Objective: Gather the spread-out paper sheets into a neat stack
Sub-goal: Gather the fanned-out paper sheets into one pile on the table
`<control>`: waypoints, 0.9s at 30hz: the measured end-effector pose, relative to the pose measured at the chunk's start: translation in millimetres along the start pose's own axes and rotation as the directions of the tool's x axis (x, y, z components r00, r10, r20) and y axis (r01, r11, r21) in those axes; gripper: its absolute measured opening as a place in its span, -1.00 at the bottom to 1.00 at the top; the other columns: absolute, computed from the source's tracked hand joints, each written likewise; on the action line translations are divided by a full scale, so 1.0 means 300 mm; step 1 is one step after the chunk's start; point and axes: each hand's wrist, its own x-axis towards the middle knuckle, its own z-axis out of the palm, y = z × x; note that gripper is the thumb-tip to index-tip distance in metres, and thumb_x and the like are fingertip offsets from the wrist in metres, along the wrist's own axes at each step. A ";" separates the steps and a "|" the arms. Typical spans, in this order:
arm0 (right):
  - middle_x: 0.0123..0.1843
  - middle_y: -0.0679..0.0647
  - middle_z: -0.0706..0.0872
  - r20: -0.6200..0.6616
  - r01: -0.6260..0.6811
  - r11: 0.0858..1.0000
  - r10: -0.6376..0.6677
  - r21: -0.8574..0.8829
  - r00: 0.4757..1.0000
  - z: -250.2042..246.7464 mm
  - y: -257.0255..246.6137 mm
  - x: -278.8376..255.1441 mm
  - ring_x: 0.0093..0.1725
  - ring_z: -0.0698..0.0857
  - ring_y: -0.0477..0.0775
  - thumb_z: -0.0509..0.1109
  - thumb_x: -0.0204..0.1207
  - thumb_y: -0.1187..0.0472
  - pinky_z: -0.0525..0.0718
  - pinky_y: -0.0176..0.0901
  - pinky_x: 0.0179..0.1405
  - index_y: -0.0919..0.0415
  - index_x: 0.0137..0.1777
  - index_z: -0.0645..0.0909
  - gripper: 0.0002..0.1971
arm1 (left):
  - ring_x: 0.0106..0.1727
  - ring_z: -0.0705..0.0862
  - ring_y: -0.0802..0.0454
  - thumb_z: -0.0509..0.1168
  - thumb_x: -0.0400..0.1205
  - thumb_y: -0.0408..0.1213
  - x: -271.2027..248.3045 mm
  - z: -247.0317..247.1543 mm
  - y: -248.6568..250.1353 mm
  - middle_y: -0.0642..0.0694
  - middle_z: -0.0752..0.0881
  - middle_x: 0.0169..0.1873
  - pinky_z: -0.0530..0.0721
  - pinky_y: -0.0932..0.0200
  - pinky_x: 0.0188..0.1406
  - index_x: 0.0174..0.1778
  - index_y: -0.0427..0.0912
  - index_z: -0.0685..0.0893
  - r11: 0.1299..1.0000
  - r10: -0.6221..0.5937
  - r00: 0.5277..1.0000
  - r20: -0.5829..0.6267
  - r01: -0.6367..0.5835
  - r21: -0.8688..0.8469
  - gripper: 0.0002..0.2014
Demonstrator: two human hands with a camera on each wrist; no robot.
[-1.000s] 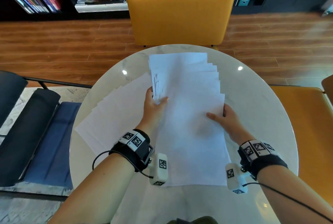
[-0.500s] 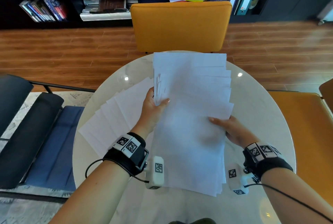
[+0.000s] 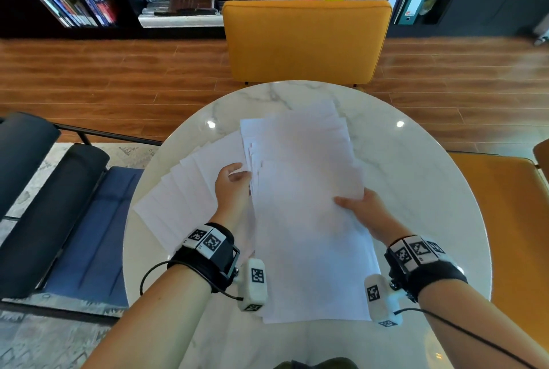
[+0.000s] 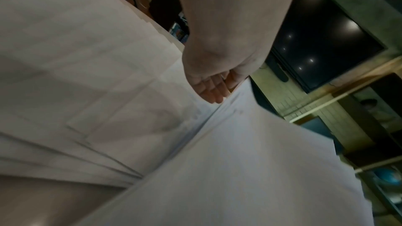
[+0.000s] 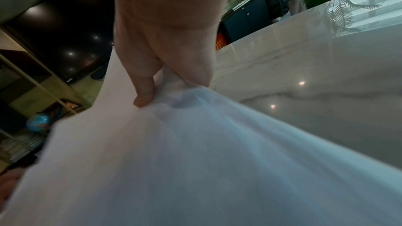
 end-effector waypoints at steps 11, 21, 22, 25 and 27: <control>0.15 0.31 0.73 -0.052 -0.044 0.986 0.037 -0.158 0.998 0.011 0.040 0.042 0.02 0.68 0.18 0.51 0.40 0.35 0.61 -0.02 0.07 0.42 0.26 0.61 -0.59 | 0.34 0.57 -0.27 0.26 0.53 -0.29 0.072 -0.249 -0.143 -0.29 0.50 0.44 0.54 -0.03 0.11 0.43 -0.25 0.51 0.938 -0.278 0.883 -0.379 0.334 0.090 -0.50; 0.06 0.26 0.74 -0.009 -0.035 0.984 0.034 -0.177 0.999 0.025 0.029 0.033 0.01 0.71 0.21 0.50 0.42 0.29 0.61 -0.05 0.01 0.39 0.22 0.63 -0.62 | 0.35 0.57 -0.23 0.41 0.53 -0.24 0.122 -0.197 -0.088 -0.25 0.54 0.42 0.57 -0.03 0.29 0.56 -0.30 0.29 0.948 -0.309 0.925 -0.221 0.318 0.008 -0.30; 0.07 0.28 0.74 0.006 -0.036 0.986 0.037 -0.163 0.999 0.024 0.030 0.029 -0.01 0.72 0.21 0.50 0.42 0.29 0.64 -0.08 -0.04 0.41 0.23 0.63 -0.61 | 0.33 0.58 -0.21 0.43 0.52 -0.22 0.121 -0.189 -0.089 -0.23 0.55 0.40 0.57 -0.03 0.30 0.54 -0.30 0.31 0.956 -0.282 0.936 -0.211 0.293 0.024 -0.30; 0.07 0.30 0.76 0.016 -0.034 0.990 0.036 -0.140 0.999 0.021 0.034 0.025 -0.10 0.73 0.15 0.50 0.43 0.29 0.63 -0.23 -0.24 0.43 0.24 0.63 -0.60 | 0.19 0.58 -0.04 0.41 0.55 -0.31 0.117 -0.166 -0.092 -0.12 0.56 0.24 0.54 0.14 0.12 0.50 -0.31 0.33 0.973 -0.187 0.963 -0.194 0.209 0.100 -0.38; 0.08 0.31 0.76 0.004 -0.030 0.991 0.031 -0.128 1.000 0.024 0.035 0.027 -0.09 0.74 0.16 0.50 0.42 0.28 0.63 -0.24 -0.25 0.42 0.24 0.64 -0.59 | 0.07 0.56 0.01 0.37 0.56 -0.41 0.107 -0.144 -0.085 -0.12 0.57 0.16 0.51 0.19 -0.01 0.42 -0.29 0.39 0.976 -0.115 0.980 -0.160 0.141 0.163 -0.48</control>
